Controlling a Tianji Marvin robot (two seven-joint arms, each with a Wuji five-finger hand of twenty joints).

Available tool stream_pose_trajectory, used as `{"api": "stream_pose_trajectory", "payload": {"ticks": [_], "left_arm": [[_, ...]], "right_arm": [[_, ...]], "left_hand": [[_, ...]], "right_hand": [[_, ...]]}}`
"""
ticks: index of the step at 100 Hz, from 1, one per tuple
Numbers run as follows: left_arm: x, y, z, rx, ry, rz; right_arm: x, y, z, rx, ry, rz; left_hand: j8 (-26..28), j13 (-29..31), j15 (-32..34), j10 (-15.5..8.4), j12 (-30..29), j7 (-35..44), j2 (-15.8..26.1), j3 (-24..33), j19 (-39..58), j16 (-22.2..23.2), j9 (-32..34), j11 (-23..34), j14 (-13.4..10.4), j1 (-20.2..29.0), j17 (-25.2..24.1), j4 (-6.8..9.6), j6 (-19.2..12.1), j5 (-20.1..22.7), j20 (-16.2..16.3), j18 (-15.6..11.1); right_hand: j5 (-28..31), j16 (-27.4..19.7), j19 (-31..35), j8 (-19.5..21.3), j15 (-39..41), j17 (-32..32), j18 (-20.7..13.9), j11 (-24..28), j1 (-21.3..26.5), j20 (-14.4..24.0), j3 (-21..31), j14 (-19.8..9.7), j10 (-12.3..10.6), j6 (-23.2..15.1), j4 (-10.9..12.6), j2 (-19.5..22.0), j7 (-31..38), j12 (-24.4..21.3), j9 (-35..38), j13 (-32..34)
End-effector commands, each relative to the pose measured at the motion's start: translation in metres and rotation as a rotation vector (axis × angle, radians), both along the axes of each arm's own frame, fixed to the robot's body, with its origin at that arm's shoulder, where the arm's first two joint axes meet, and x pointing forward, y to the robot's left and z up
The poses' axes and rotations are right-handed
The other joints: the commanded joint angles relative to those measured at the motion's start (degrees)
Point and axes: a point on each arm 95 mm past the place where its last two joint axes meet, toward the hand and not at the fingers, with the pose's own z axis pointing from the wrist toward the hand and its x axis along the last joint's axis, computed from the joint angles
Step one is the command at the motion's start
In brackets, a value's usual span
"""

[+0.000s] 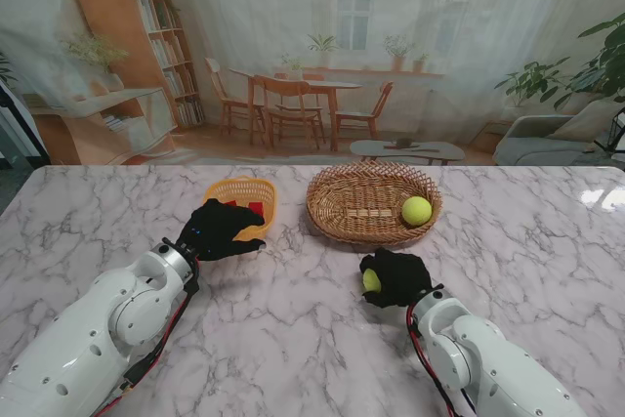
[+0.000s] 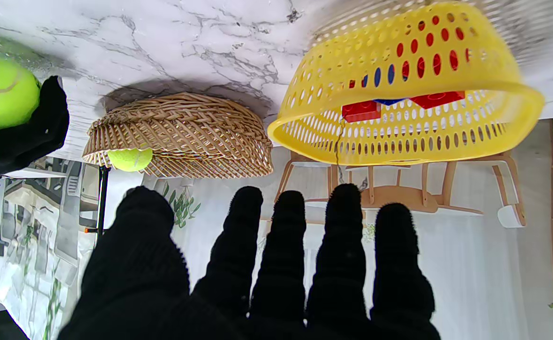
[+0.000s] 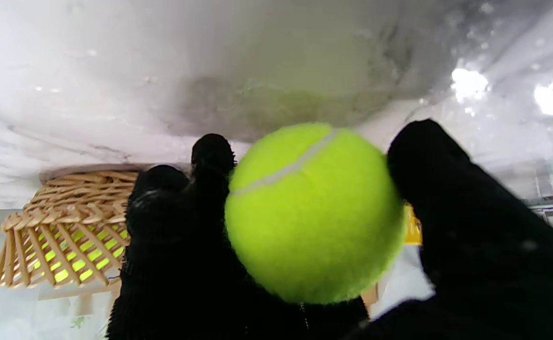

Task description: Sort the blocks and the balls into two baskets

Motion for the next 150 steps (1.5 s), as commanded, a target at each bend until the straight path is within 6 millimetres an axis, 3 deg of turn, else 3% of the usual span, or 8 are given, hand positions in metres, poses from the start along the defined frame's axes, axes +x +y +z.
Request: {"api": "stream_pose_trajectory", "payload": {"ticks": [1,39,69,120,150], "left_arm": [[0.0,0.0,-0.002,0.009,0.013,0.001],[0.0,0.0,-0.002,0.009,0.014,0.0],[0.0,-0.001,-0.003,0.01,0.017,-0.003],[0.0,-0.001,-0.003,0.007,0.016,-0.002],[0.0,0.0,-0.002,0.003,0.012,0.002]], "right_arm": [[-0.003,0.004,0.008,0.012,-0.023,0.015],[-0.003,0.003,0.046,0.034,-0.101,0.045],[0.014,0.002,0.071,0.076,-0.119,0.049],[0.076,-0.003,0.097,0.095,-0.11,0.019],[0.12,-0.002,0.092,0.04,-0.063,0.002]], "left_hand": [[0.1,-0.4,1.2,0.3,0.5,0.6,2.2,-1.2,1.0,0.2,1.2,0.0,0.7,0.0,-0.7,-0.61,0.5,0.6,0.4,-0.3],[0.1,-0.4,1.2,0.4,0.5,0.7,2.2,-1.1,1.0,0.2,1.3,0.0,0.7,0.1,-0.7,-0.6,0.6,0.6,0.3,-0.3],[0.1,-0.4,1.2,0.3,0.5,0.7,2.2,-1.2,1.0,0.2,1.2,0.0,0.8,0.0,-0.6,-0.61,0.5,0.7,0.3,-0.4],[0.1,-0.4,1.2,0.3,0.6,0.8,2.2,-1.2,1.1,0.2,1.2,0.0,0.8,0.0,-0.6,-0.61,0.5,0.7,0.3,-0.4],[0.1,-0.5,1.2,0.3,0.6,0.8,2.2,-1.2,1.0,0.2,1.2,0.1,0.8,0.1,-0.6,-0.6,0.6,0.7,0.3,-0.5]], "right_hand": [[2.5,0.5,2.2,-0.8,4.6,1.3,-2.3,2.5,8.7,-0.4,5.6,-3.8,-0.9,-2.1,0.4,2.0,4.6,0.8,1.7,2.4],[2.2,0.6,2.2,-2.4,4.4,1.3,-2.2,2.3,9.1,-0.5,5.0,-3.8,-0.9,-1.9,-0.1,2.6,6.6,0.9,1.7,2.3],[2.3,0.6,1.8,-2.6,4.2,0.8,-1.7,2.2,9.2,-0.5,4.7,-3.5,-1.1,-1.9,-0.2,2.8,7.1,1.0,1.6,1.9],[2.2,0.0,-0.2,-3.0,2.5,-1.3,-0.6,2.0,9.2,-0.9,4.3,-3.7,-1.7,-3.0,-0.4,2.9,8.7,1.1,0.4,0.3],[1.3,-0.3,-1.8,-3.2,1.5,-2.7,0.0,2.0,8.5,-0.9,3.9,-4.1,-2.3,-4.2,-0.4,3.6,9.6,1.0,-1.0,-0.9]]}}
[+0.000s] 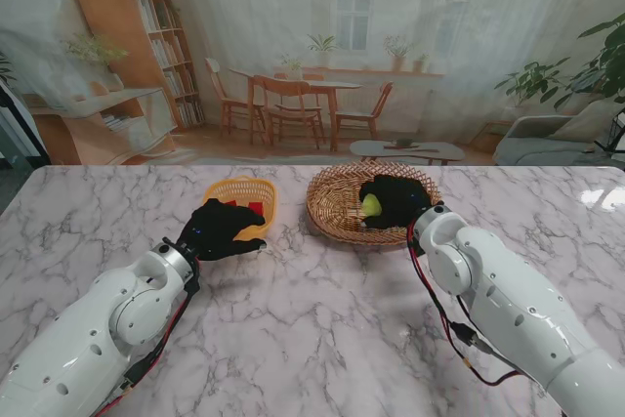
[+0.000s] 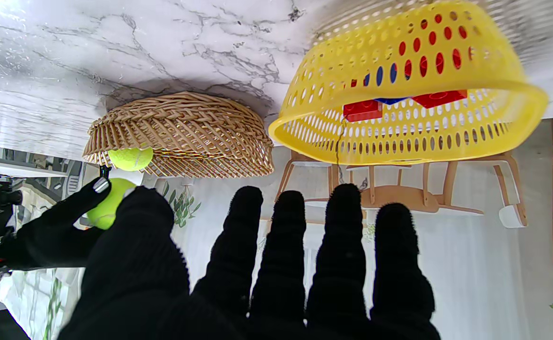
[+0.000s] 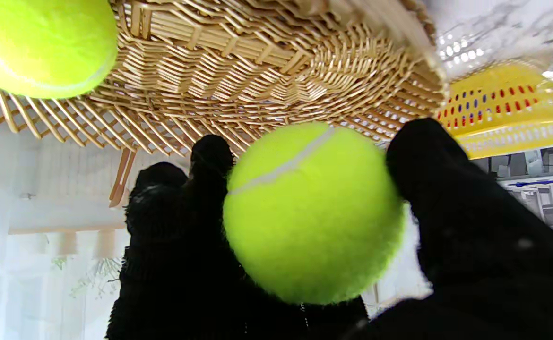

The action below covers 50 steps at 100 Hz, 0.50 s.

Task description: Sort the blocks and the balls into two baskets

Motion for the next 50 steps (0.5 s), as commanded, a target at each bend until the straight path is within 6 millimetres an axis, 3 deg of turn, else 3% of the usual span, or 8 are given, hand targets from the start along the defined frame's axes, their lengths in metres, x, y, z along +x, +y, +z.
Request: {"api": "stream_pose_trajectory", "payload": {"ticks": [1,27,37,47,50], "left_arm": [[0.0,0.001,-0.003,0.005,0.013,0.004],[0.0,0.003,-0.002,0.001,0.007,0.008],[0.0,0.003,-0.002,0.0,0.007,0.007],[0.0,0.003,-0.002,0.0,0.007,0.007],[0.0,0.003,-0.002,0.0,0.007,0.007]], "right_arm": [[0.01,0.003,0.005,0.016,0.013,-0.025],[0.036,0.014,-0.005,-0.012,0.052,-0.043],[0.043,0.018,-0.007,-0.015,0.058,-0.044],[0.05,0.02,-0.01,-0.024,0.061,-0.041],[0.051,0.022,-0.011,-0.022,0.06,-0.042]], "left_hand": [[0.1,-0.4,1.2,0.4,0.6,0.6,2.3,-1.2,1.0,0.2,1.2,0.1,0.8,0.1,-0.6,-0.6,0.6,0.7,0.3,-0.4],[0.1,-0.4,1.3,0.4,0.6,0.6,2.3,-1.2,1.1,0.2,1.2,0.1,0.7,0.0,-0.6,-0.61,0.5,0.8,0.3,-0.5],[0.1,-0.4,1.3,0.3,0.6,0.6,2.2,-1.2,1.1,0.2,1.2,0.1,0.7,0.1,-0.5,-0.6,0.5,0.8,0.3,-0.5],[0.2,-0.4,1.3,0.3,0.6,0.7,2.3,-1.2,1.0,0.2,1.3,0.1,0.7,0.1,-0.6,-0.6,0.5,0.8,0.3,-0.5],[0.2,-0.4,1.3,0.4,0.6,0.6,2.2,-1.2,1.0,0.2,1.3,0.1,0.8,0.1,-0.6,-0.6,0.5,0.8,0.3,-0.5]], "right_hand": [[1.3,-0.3,-0.3,-0.5,1.8,-0.6,-0.5,2.0,7.8,-0.3,4.5,-4.3,-1.7,-3.5,0.9,3.7,6.4,0.9,-1.5,-0.3],[0.3,-1.4,-3.0,-1.2,-0.4,-2.7,0.1,1.7,7.3,-0.9,3.9,-4.3,-2.0,-4.0,0.8,4.7,7.3,0.2,-2.6,-1.6],[-0.5,-4.5,-6.8,-1.8,-6.2,-6.1,1.8,-0.5,5.5,-1.9,3.0,-3.3,-1.9,-4.1,1.2,6.2,5.5,-2.0,-4.2,-4.0],[-1.5,-8.6,-10.5,-0.9,-12.9,-10.4,2.7,-3.3,2.9,-3.6,2.7,-1.8,-1.5,-3.2,3.4,9.0,-0.1,-5.6,-6.4,-7.3],[-2.7,-10.0,-11.6,1.9,-14.9,-12.5,3.2,-4.0,1.5,-4.5,2.5,-1.3,-1.3,-2.5,5.9,10.7,-3.4,-7.2,-7.5,-8.9]]}}
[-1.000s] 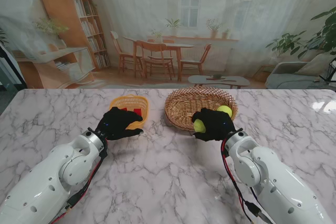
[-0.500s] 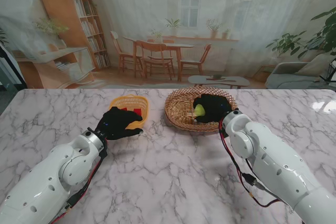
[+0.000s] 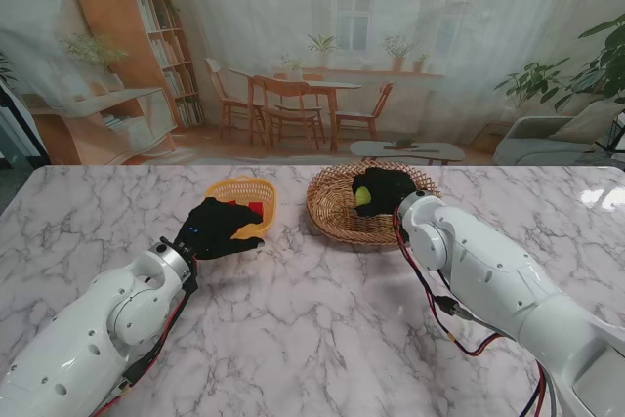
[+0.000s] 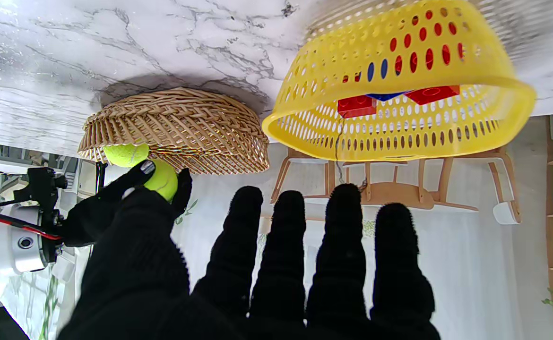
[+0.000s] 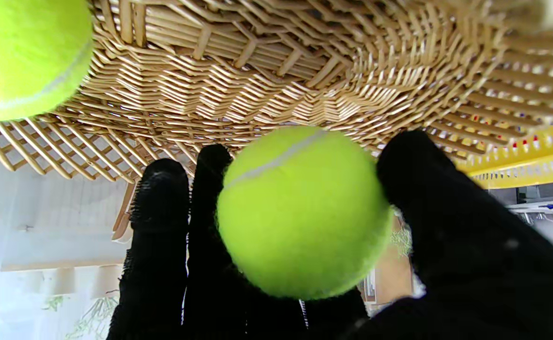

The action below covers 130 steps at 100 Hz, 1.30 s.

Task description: Sort the blocks and the balls into two baskets

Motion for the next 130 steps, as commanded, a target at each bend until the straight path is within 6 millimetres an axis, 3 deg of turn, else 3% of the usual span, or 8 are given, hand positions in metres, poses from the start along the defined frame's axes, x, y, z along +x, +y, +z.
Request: {"api": "stream_pose_trajectory", "payload": {"ticks": [1,18,38,57,72,99,113,130], "left_arm": [[-0.001,0.0,-0.003,0.005,0.015,-0.001],[-0.001,0.001,-0.003,0.003,0.013,0.001],[-0.001,0.001,-0.003,0.003,0.012,0.001],[-0.001,0.001,-0.003,0.003,0.012,0.001],[-0.001,0.001,-0.003,0.002,0.01,0.001],[-0.001,0.002,-0.001,-0.031,0.013,0.001],[-0.006,0.001,0.003,-0.074,0.007,-0.018],[-0.016,0.001,0.011,-0.147,-0.013,-0.039]], "right_arm": [[0.005,0.007,0.006,0.015,-0.014,0.003],[0.009,0.011,0.004,0.018,-0.016,-0.012],[0.007,0.01,0.001,0.013,0.012,-0.028],[0.002,0.007,0.003,0.034,-0.001,-0.023],[-0.008,0.007,0.02,0.082,-0.028,-0.002],[-0.05,0.02,0.06,0.237,-0.073,0.076],[-0.078,0.028,0.067,0.288,-0.068,0.12],[-0.105,0.034,0.061,0.385,-0.05,0.152]], "left_hand": [[0.2,-0.4,1.3,0.4,0.6,0.6,2.2,-1.2,1.0,0.2,1.3,0.1,0.8,0.1,-0.6,-0.6,0.5,0.8,0.3,-0.5],[0.2,-0.4,1.3,0.3,0.6,0.6,2.3,-1.2,1.0,0.2,1.3,0.1,0.8,0.1,-0.6,-0.6,0.5,0.9,0.3,-0.5],[0.2,-0.4,1.3,0.4,0.6,0.6,2.2,-1.2,1.0,0.2,1.3,0.1,0.8,0.1,-0.6,-0.6,0.5,0.9,0.3,-0.5],[0.1,-0.4,1.3,0.3,0.6,0.6,2.3,-1.2,1.0,0.2,1.3,0.1,0.8,0.1,-0.6,-0.6,0.5,0.8,0.3,-0.4],[0.2,-0.4,1.3,0.4,0.6,0.6,2.3,-1.2,1.1,0.2,1.3,0.1,0.8,0.1,-0.5,-0.59,0.5,0.9,0.3,-0.4],[0.2,-0.4,1.3,0.5,0.6,0.7,2.2,-1.2,1.0,0.2,1.3,0.2,0.9,0.3,-0.3,-0.59,0.7,1.0,0.2,-0.4],[0.1,-0.4,1.3,0.3,0.6,0.7,2.3,-1.2,0.9,0.2,1.3,0.2,0.8,0.2,-0.3,-0.6,0.6,0.9,0.1,-0.4],[0.1,-0.5,1.3,0.5,0.6,0.5,2.3,-1.2,0.9,0.2,1.2,0.2,0.9,0.3,-0.2,-0.6,0.9,0.6,0.0,-0.2]], "right_hand": [[-0.8,-2.8,-2.3,3.2,-4.6,-3.6,1.9,-2.1,0.8,-2.0,2.4,-0.8,-0.4,-1.6,4.7,6.8,-1.9,-2.4,-2.8,-3.5],[-7.7,-6.8,-6.0,2.7,-11.6,-11.1,5.3,-6.0,-1.6,-5.0,-1.3,1.0,0.6,0.5,5.1,9.5,-7.3,-6.8,-8.2,-9.5],[-11.0,-9.1,-8.3,2.0,-15.3,-16.3,7.9,-8.2,-10.7,-7.0,-6.4,1.7,1.1,1.6,5.3,11.1,-10.2,-8.6,-11.5,-13.2],[-10.5,-9.3,-8.6,2.2,-15.7,-17.8,8.1,-8.0,-12.4,-7.2,-9.1,1.7,0.8,1.3,5.7,11.6,-11.2,-8.7,-11.5,-13.7],[-8.9,-9.2,-9.3,3.1,-16.2,-19.8,7.5,-8.2,-12.4,-7.0,-11.9,1.6,0.3,0.5,6.3,12.5,-12.4,-8.9,-10.1,-13.9],[-6.9,-9.2,-11.4,3.5,-18.6,-21.5,7.9,-11.3,-12.6,-6.7,-17.3,1.7,-0.3,-0.2,6.7,14.8,-15.7,-9.2,-6.6,-12.2],[-4.0,-9.0,-11.7,4.1,-20.0,-20.7,7.9,-14.6,-11.3,-6.2,-20.5,2.6,0.2,-0.7,7.1,16.6,-17.1,-9.4,-3.4,-10.6],[-3.2,-9.3,-12.2,4.3,-21.2,-20.1,7.1,-16.4,-10.8,-6.3,-23.3,3.0,0.3,-1.0,7.2,18.5,-18.4,-9.3,-2.6,-10.1]]}}
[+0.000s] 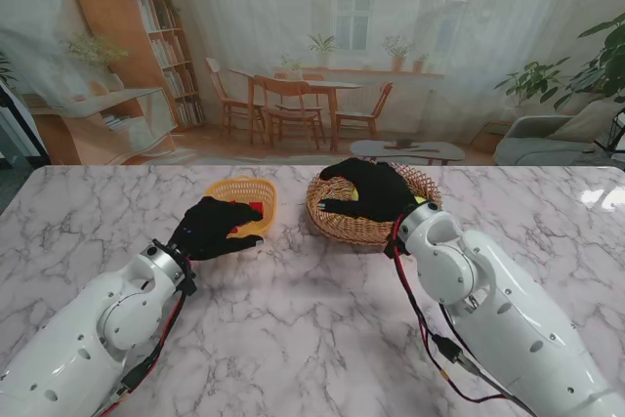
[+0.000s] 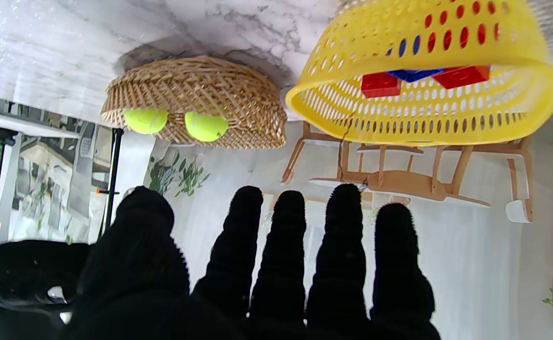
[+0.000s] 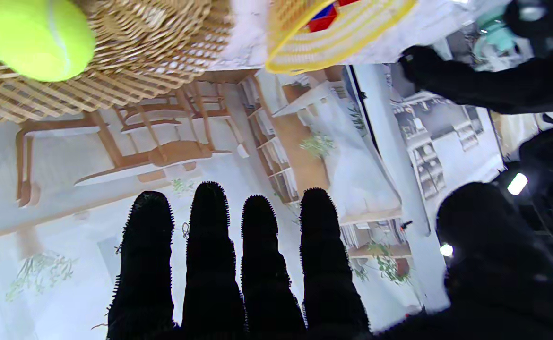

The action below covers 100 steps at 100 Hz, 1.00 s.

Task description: Sort the blocks and the balls into two baskets

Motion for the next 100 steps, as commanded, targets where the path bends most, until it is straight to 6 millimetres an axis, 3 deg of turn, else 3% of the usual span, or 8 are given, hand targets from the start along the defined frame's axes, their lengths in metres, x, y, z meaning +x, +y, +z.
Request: {"api": "stream_pose_trajectory", "payload": {"ticks": [1,23,40,55,78,100], "left_arm": [[-0.007,-0.005,0.003,-0.039,0.003,-0.015],[-0.016,-0.009,0.006,-0.207,0.044,-0.034],[-0.016,-0.014,0.003,-0.248,0.08,-0.04],[-0.014,-0.019,-0.005,-0.265,0.123,-0.038],[-0.009,-0.022,-0.02,-0.27,0.188,-0.013],[-0.003,-0.014,-0.019,-0.278,0.153,0.001]], "right_arm": [[-0.011,0.004,-0.014,0.024,0.007,0.02],[-0.043,0.009,-0.037,0.136,-0.008,0.065],[-0.055,0.013,-0.067,0.175,0.023,0.028],[-0.049,0.006,-0.082,0.173,0.051,-0.006],[-0.034,-0.008,-0.082,0.216,0.04,-0.033],[-0.026,-0.008,-0.084,0.203,0.063,-0.011]], "left_hand": [[0.1,-0.5,1.3,0.5,0.6,0.4,2.3,-1.2,0.9,0.2,1.2,0.2,0.9,0.3,-0.2,-0.6,0.9,0.6,0.0,-0.2],[-0.2,-0.8,1.2,0.7,0.7,0.0,2.4,-1.2,0.6,0.1,0.9,0.2,0.8,0.5,-0.5,-0.62,1.1,-0.1,-0.3,0.1],[-0.3,-0.7,1.2,0.6,0.7,-0.2,2.4,-1.2,0.5,0.1,0.9,0.2,0.7,0.4,-0.8,-0.61,1.0,-0.1,-0.4,0.6],[-0.3,-1.1,1.0,0.6,0.7,-0.1,2.6,-1.2,0.4,0.0,0.6,0.2,0.6,0.5,-1.2,-0.59,1.1,-0.2,-0.4,0.8],[-0.2,-1.6,0.9,0.4,0.8,-0.2,2.8,-1.2,0.3,0.0,-0.2,0.3,0.3,0.6,-1.8,-0.52,1.2,-0.8,-0.2,1.0],[-0.5,-1.8,1.0,0.3,0.9,-0.7,3.0,-1.2,0.4,0.1,-0.6,0.7,0.2,0.6,-2.2,-0.49,1.5,-2.0,0.1,1.0]], "right_hand": [[0.4,-0.5,-1.1,1.0,-2.9,0.2,0.1,-1.6,-0.6,0.2,-1.7,0.8,0.2,-1.1,0.9,2.4,-1.3,-0.3,0.7,0.5],[0.6,-0.5,-1.0,1.4,-3.1,1.7,1.2,-2.1,-1.3,-0.1,-3.1,0.2,-0.3,-1.5,1.2,2.7,-1.6,-0.2,1.8,2.2],[0.3,-0.4,-0.5,1.8,-3.0,2.9,0.0,-1.2,-1.0,-0.2,-2.8,0.1,-0.3,-1.1,1.4,2.7,-1.2,0.4,1.7,2.5],[0.1,-0.5,-0.4,2.1,-2.8,2.8,-0.5,-0.5,-1.1,-0.5,-2.8,-0.3,-0.6,-1.2,1.5,2.8,-0.8,0.6,1.4,2.2],[0.7,-0.4,-0.3,2.4,-2.3,2.6,-0.6,0.1,-0.9,-0.7,-2.7,-0.7,-1.3,-1.6,1.6,2.7,0.2,0.6,2.4,2.8],[0.9,-0.5,-0.2,2.3,-2.5,2.6,-0.5,-0.1,-0.8,-0.8,-2.8,-0.9,-1.8,-2.1,1.6,2.5,0.4,0.4,3.1,3.2]]}}
